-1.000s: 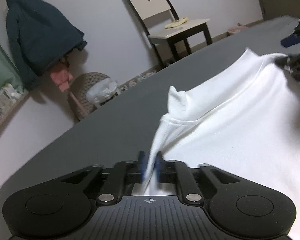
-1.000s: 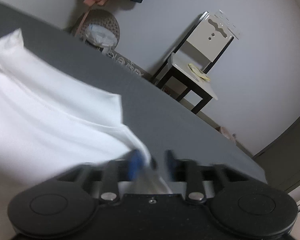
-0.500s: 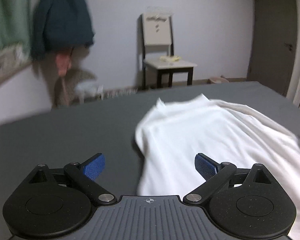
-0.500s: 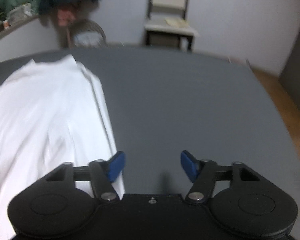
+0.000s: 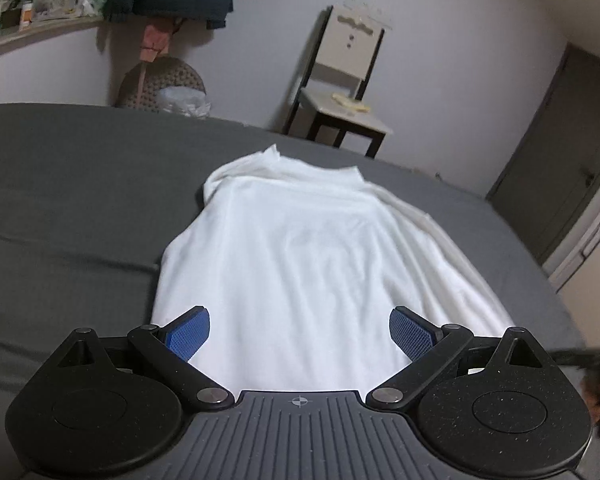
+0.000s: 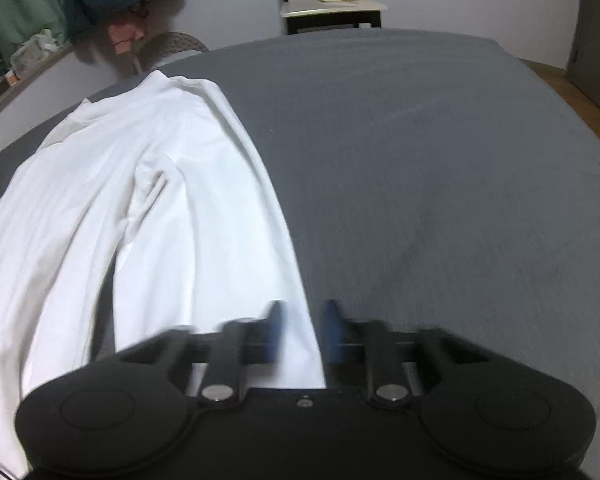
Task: Fold clothes
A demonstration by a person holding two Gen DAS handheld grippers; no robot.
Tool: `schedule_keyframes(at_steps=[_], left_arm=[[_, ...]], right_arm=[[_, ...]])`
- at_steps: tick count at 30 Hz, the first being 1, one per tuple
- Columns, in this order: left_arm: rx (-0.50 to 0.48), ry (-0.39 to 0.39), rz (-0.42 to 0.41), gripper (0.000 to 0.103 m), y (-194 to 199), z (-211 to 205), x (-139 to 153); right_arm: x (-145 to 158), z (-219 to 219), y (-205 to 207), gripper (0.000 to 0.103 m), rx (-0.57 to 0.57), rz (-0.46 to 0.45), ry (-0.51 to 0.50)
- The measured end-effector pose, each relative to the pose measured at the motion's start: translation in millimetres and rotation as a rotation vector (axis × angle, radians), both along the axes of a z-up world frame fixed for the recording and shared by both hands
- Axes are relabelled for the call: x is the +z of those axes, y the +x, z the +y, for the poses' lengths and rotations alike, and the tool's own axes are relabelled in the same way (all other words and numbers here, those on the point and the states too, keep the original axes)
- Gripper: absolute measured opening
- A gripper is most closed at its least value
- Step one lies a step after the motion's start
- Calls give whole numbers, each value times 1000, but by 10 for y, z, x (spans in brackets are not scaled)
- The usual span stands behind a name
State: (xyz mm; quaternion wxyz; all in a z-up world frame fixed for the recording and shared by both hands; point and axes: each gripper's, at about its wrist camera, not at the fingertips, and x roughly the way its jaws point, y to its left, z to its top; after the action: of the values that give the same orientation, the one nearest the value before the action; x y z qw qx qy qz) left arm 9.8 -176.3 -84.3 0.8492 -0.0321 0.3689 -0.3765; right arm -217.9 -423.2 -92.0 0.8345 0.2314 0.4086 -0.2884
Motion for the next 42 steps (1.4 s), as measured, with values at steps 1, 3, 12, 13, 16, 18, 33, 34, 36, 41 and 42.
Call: schedule_keyframes(at_steps=[1,3,12,13,16,18,33,34,36,41,42], left_arm=[[8,-13,8,97,2,7,-6],[24,-39,24,97,8,20,-18],[-31,-10,11,97,41,-121,-123],[-45,-5,6,97,39,-150,-134],[-91,9,-2,97,27,-220,-167],[-118,16,3,97,21,-241,-184],[-122,-14,84,97,125,-244,-235],[-119,-15,88,97,118,-242,-237],[-114,-13,92,97,98,-236,-234],[-92,-3,77,97,70,-169,-198],[-86,0,72,97,67,-155,-189]], right_arm=[[14,-9,3,8,10,-11,13],[61,-43,5,3,15,-9,12],[492,-1116,231,2,-213,161,-246],[519,-1278,285,2,-233,170,-255],[385,-1652,486,2,-263,231,-236],[219,-1763,570,5,-273,282,-197],[216,-1546,-1295,40,-316,10,119],[201,-1496,-1344,40,-313,-7,146],[173,-1438,-1407,40,-294,-18,180],[100,-1292,-1235,5,-243,81,114],[141,-1290,-1235,3,-246,80,107]])
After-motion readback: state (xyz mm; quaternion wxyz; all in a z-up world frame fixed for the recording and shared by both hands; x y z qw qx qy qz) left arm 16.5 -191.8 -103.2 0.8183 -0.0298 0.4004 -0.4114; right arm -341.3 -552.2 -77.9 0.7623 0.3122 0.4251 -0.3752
